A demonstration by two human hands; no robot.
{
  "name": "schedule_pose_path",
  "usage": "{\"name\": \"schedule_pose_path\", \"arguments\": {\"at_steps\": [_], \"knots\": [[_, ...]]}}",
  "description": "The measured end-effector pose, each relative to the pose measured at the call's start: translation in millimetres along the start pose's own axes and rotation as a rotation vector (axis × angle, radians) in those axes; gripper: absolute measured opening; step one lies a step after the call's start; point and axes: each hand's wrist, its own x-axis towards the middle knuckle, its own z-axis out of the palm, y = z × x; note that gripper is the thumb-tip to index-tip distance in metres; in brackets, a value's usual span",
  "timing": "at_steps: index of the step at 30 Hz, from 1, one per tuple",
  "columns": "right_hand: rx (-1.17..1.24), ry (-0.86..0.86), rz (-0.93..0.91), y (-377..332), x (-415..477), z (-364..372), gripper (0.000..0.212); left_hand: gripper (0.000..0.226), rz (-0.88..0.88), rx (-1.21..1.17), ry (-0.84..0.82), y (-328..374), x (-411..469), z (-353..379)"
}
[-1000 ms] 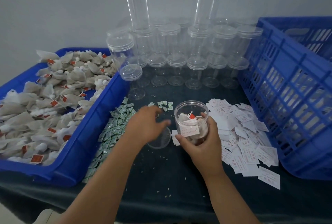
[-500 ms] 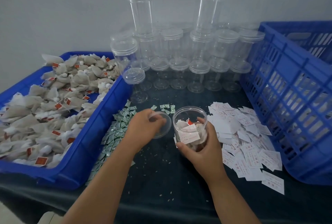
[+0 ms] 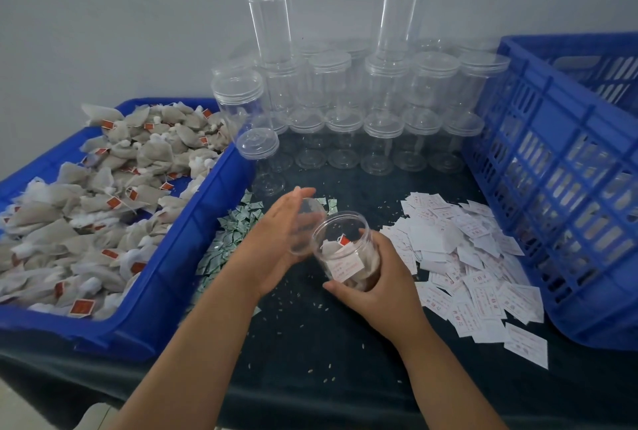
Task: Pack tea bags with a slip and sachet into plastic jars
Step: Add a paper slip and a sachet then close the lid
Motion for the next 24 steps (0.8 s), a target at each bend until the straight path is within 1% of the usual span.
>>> {"name": "schedule_pose_path", "arguments": {"at_steps": [2, 4, 5, 7, 9, 10, 12, 15, 17, 18, 20, 22, 23, 24], "knots": [[-0.016, -0.016, -0.022, -0.7, -0.1, 1.1, 0.08, 0.028, 0.163, 0.237, 0.091, 5.4, 0.4, 4.8], [-0.017, -0.014, -0.04, -2.3, 0.1, 0.8, 0.079, 0.026, 0.284, 0.394, 0.078, 9.3, -0.7, 8.5], [-0.01, -0.011, -0.044, -3.2, 0.1, 0.6, 0.078, 0.032, 0.334, 0.491, 0.062, 9.7, -1.7, 10.5], [0.004, -0.01, -0.048, -4.1, 0.0, 0.1, 0.077, 0.049, 0.427, 0.769, 0.017, 8.7, -6.5, 18.2], [0.022, -0.017, -0.049, -4.5, 0.3, -0.3, 0.073, 0.058, 0.449, 1.013, -0.056, 7.1, -13.4, 29.7], [0.024, -0.017, -0.051, -4.7, 0.2, -0.7, 0.071, 0.06, 0.434, 1.085, -0.074, 6.4, -16.9, 35.1], [-0.011, -0.013, -0.065, -4.9, 0.6, -1.5, 0.067, 0.066, 0.433, 1.187, -0.054, 5.2, -21.5, 41.9], [-0.031, -0.044, -0.076, -4.9, 2.2, -0.8, 0.054, 0.068, 0.499, 1.347, -0.017, 2.6, -23.1, 50.0], [0.023, -0.044, -0.058, -4.6, 1.8, -2.8, 0.05, 0.066, 0.537, 1.346, -0.043, 3.8, -22.2, 53.3], [0.069, -0.046, -0.039, -3.7, 1.2, -5.0, 0.053, 0.062, 0.575, 1.313, -0.075, 6.2, -21.0, 53.1], [0.206, -0.087, -0.007, -1.3, -0.6, -9.5, 0.061, 0.047, 0.64, 1.19, -0.19, 13.6, -18.2, 50.8], [0.333, -0.154, 0.014, 0.2, -2.1, -10.7, 0.061, 0.033, 0.666, 1.007, -0.349, 19.3, -14.6, 45.7], [0.367, -0.17, 0.024, 0.0, -2.4, -10.5, 0.061, 0.029, 0.679, 0.931, -0.405, 20.4, -13.1, 43.6], [0.393, -0.171, 0.03, -1.0, -2.1, -9.9, 0.059, 0.027, 0.686, 0.896, -0.425, 21.1, -12.3, 42.1]]}}
